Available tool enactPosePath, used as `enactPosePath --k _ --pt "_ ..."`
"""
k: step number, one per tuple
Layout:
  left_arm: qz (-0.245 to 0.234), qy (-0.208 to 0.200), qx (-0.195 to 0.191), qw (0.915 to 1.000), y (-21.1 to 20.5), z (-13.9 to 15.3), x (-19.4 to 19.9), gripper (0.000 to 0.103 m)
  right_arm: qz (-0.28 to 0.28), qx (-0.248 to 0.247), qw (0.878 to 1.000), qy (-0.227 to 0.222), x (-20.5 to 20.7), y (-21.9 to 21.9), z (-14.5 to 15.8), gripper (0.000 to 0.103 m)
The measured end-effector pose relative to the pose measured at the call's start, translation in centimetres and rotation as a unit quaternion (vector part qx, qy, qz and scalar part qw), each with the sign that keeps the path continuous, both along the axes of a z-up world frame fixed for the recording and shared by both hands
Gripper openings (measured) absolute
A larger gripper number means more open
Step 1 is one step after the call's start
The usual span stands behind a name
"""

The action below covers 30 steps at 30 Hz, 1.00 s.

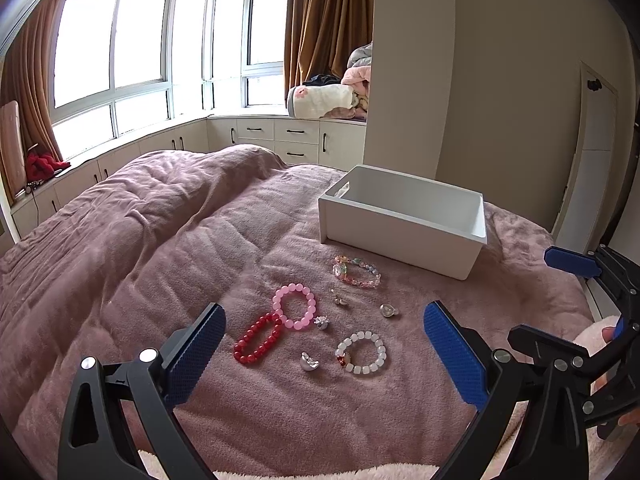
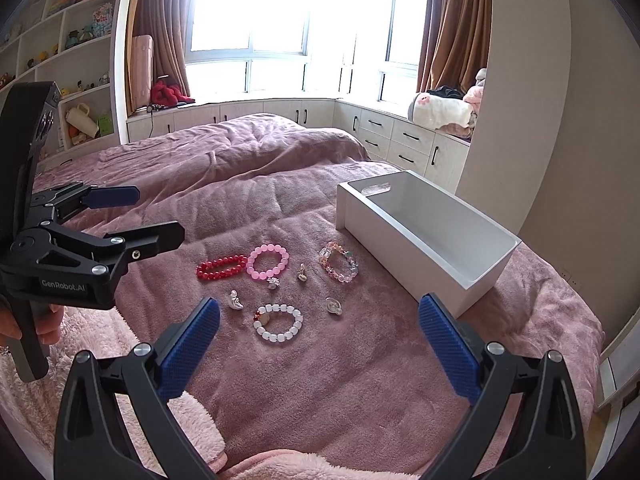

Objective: Organize jewelry

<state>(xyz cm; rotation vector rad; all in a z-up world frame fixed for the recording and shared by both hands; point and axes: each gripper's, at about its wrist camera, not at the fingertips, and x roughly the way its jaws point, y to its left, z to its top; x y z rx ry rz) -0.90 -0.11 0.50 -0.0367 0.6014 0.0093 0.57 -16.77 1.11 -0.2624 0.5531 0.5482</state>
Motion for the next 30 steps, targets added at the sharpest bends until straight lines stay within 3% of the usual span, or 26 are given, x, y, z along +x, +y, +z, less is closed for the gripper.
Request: enactPosePath --k 30 --pt "0.0 -0.007 0.003 1.0 -0.01 0.36 0.1 0.1 0.0 0.003 1.0 -0.005 -0.21 -0.07 -0.1 0.098"
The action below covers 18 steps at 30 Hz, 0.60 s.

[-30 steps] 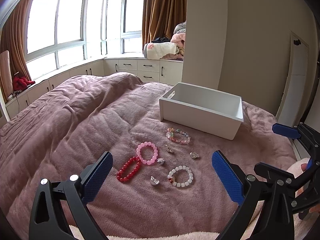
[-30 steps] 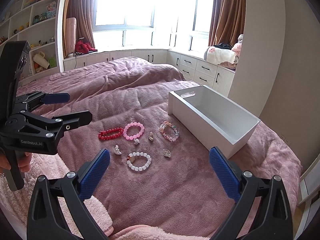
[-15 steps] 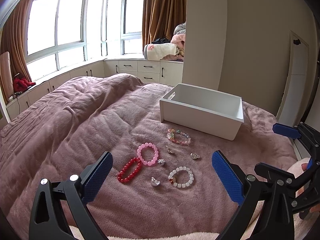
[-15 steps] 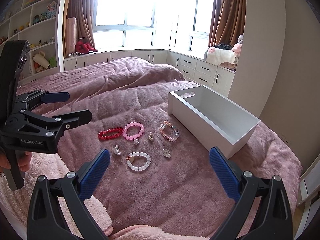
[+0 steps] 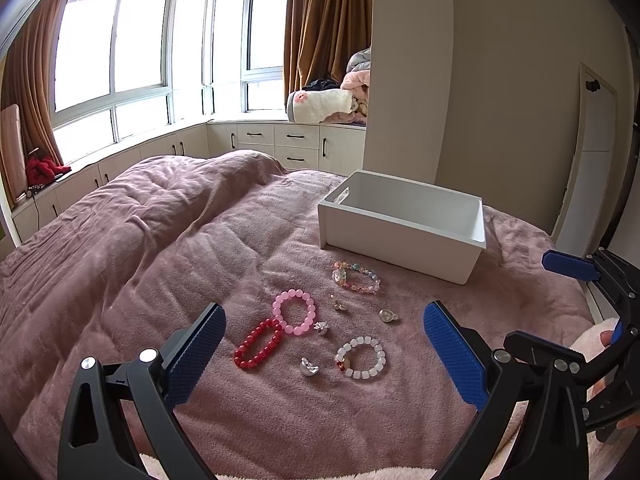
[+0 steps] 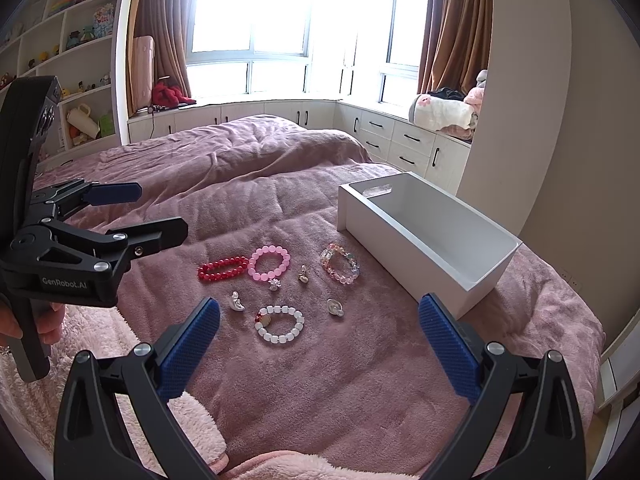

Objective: Organize jewelry

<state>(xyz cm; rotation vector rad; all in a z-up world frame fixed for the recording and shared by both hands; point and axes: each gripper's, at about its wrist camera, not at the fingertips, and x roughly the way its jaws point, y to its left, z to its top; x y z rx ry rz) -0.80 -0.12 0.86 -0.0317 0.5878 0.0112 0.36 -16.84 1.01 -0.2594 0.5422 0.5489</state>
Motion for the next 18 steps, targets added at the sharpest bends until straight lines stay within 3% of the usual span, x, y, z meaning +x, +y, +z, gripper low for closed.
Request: enactPosePath --k 18 --pt "0.001 0.002 0.001 1.0 -0.19 -0.03 -0.06 0.1 -0.001 -0.001 1.0 0.0 -0.05 0.18 0.1 0.098"
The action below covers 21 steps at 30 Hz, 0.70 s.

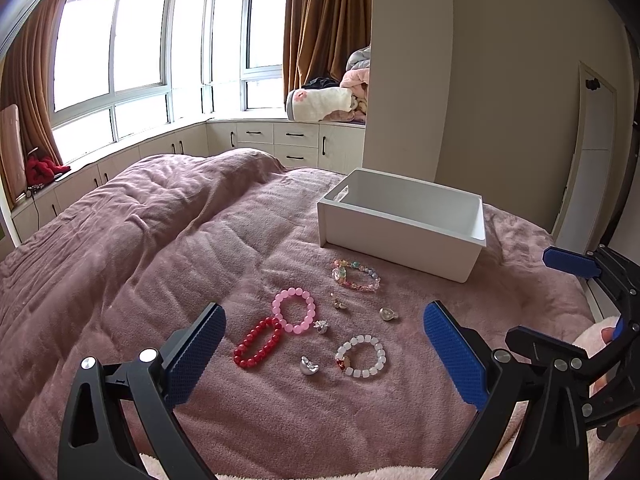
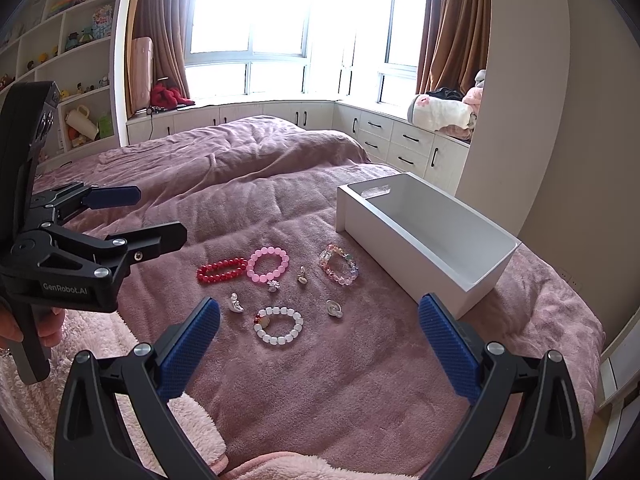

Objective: Organize jewelry

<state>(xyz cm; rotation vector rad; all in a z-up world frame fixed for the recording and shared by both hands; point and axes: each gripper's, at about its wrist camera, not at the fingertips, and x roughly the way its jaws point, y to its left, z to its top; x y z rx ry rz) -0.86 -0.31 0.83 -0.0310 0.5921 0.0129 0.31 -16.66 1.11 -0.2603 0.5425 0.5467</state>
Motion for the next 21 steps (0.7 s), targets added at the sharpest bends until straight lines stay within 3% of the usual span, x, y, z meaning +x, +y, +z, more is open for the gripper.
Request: enactPosePath --k 16,21 --pt "0.0 -0.001 -0.002 1.0 0.0 -0.1 0.2 0.1 0.0 0.002 1.0 0.001 0.4 0.1 -0.2 0.098" --pt "-0.008 -0.003 0.016 0.9998 -0.1 -0.4 1.0 0.1 0.001 -0.002 1.0 -0.001 1.4 0.6 -0.3 0.098"
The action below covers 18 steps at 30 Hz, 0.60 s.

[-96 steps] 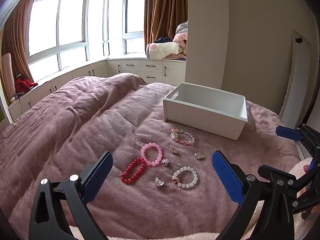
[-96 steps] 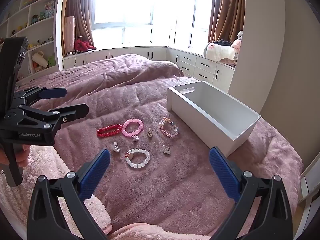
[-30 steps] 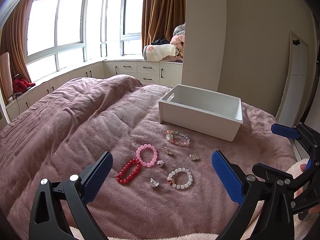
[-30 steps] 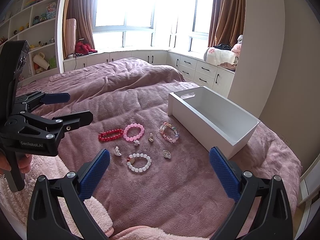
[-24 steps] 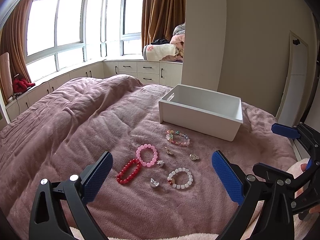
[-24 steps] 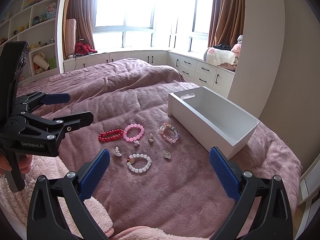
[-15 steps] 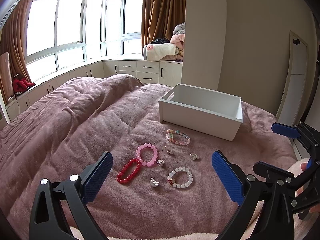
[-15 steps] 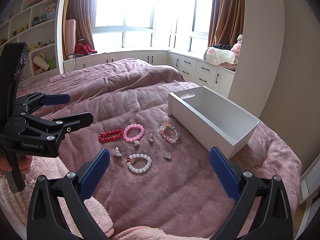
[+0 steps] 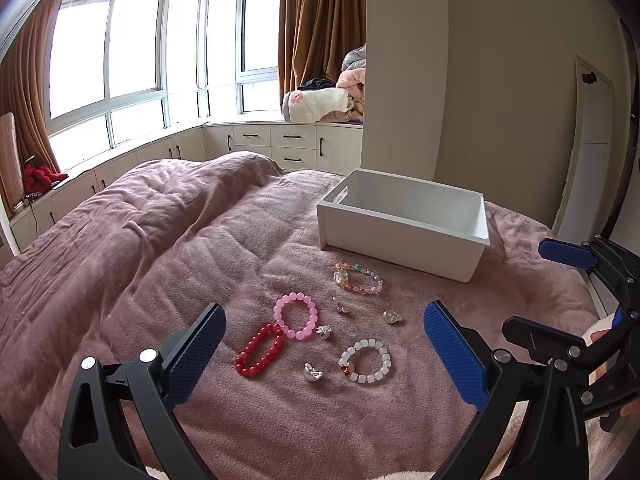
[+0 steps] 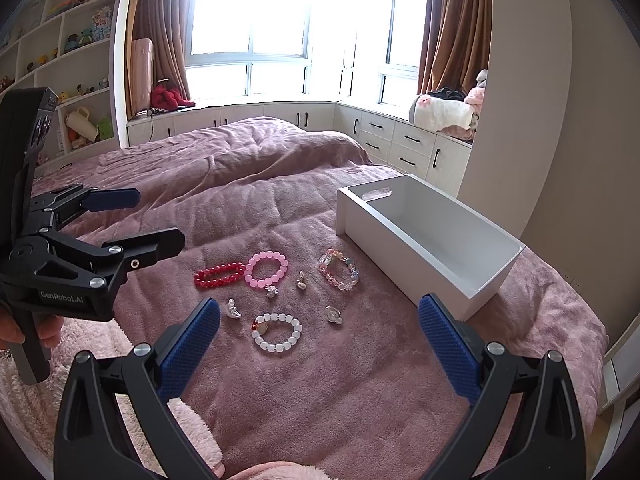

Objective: Organize jewelry

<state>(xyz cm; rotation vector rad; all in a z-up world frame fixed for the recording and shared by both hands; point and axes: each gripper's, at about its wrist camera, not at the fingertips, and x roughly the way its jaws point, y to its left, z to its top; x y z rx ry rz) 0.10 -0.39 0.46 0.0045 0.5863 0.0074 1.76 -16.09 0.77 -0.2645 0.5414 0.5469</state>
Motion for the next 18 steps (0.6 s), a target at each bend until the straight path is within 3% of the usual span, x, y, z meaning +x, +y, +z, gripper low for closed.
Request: enactPosePath --k 7,14,18 --pt "0.013 0.024 0.042 0.9987 0.7 -1.2 2.6 0.1 0.001 -0.017 1.0 -0.01 2.8 1.4 -0.9 0.098" --pt "0.027 0.045 -0.011 0.9985 4.7 -2.1 5.6 0.1 -0.004 0.003 1.0 0.013 6.7 1.6 -2.5 0.097" --pt "0.039 0.054 -0.025 0.9974 6.6 -3.0 7.2 0.1 -0.006 0.002 0.999 0.04 9.3 1.9 -4.2 0.083"
